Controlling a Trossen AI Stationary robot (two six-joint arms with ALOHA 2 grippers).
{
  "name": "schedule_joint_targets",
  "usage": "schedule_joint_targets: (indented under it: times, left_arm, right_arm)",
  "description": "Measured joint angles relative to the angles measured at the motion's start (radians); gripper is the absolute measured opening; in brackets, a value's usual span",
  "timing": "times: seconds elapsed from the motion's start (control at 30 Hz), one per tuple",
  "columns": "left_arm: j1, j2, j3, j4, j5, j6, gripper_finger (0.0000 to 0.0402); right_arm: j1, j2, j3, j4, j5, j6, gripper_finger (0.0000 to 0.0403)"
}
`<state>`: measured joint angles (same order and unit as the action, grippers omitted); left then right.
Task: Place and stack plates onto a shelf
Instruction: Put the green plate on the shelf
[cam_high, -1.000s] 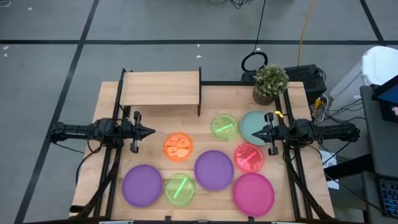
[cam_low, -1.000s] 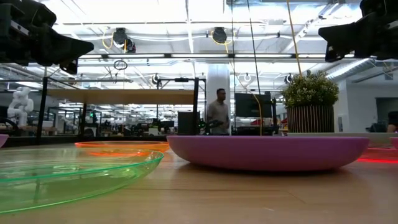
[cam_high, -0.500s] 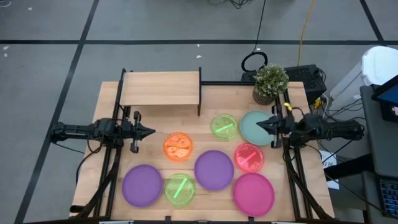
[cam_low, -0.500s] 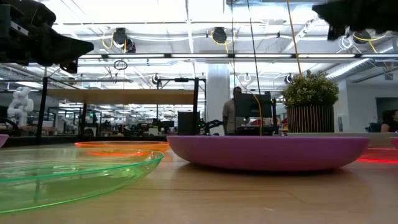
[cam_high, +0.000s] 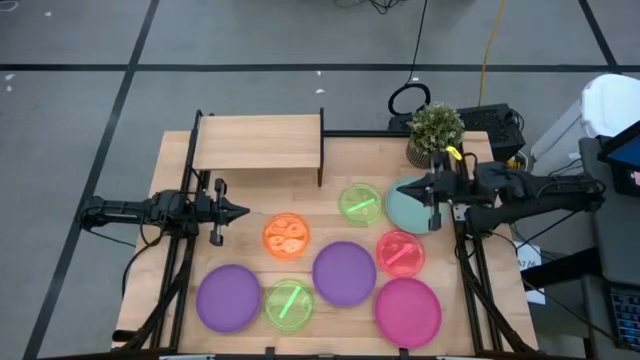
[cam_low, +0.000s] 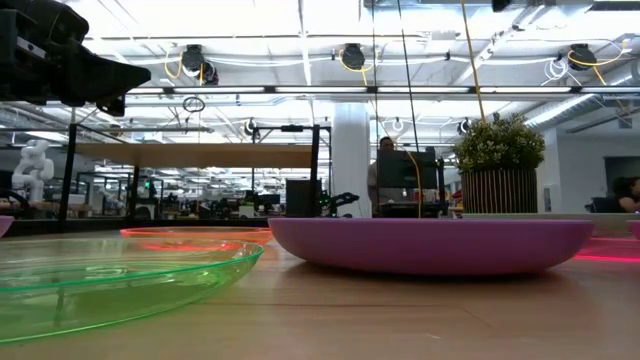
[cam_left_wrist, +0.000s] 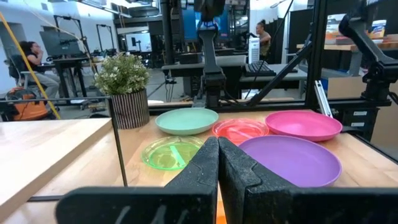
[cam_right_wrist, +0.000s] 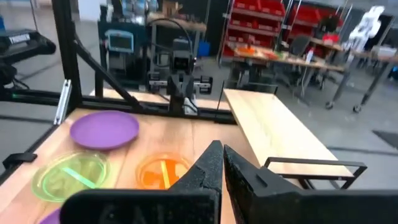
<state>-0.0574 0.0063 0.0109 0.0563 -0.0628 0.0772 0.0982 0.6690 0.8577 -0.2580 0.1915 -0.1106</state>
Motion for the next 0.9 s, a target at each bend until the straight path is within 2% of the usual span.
schedule_joint_targets:
  times: [0.17,0.3,0.47,0.63,0.9]
  left_arm:
    - [0.0,0.0,0.0,0.0,0.0,0.0,0.0004]
    - [0.0,0.0,0.0,0.0,0.0,0.001,0.0004]
    - [-0.001,0.0,0.0,0.034,-0.09,0.075,0.0004]
    - [-0.001,0.0,0.019,0.092,-0.141,0.014,0.0004]
    - [0.0,0.099,0.232,0.018,-0.156,-0.038,0.0004]
  right_arm:
    - [0.0,0.098,0.182,-0.116,0.066,0.045,0.0]
    - [0.0,0.131,0.243,-0.165,0.071,0.089,0.0]
    - [0.0,0.132,0.244,-0.209,0.07,0.108,0.0]
    - [0.0,0.132,0.217,-0.219,0.07,0.155,0.0]
    - [0.02,0.132,0.078,-0.122,0.069,0.155,0.0]
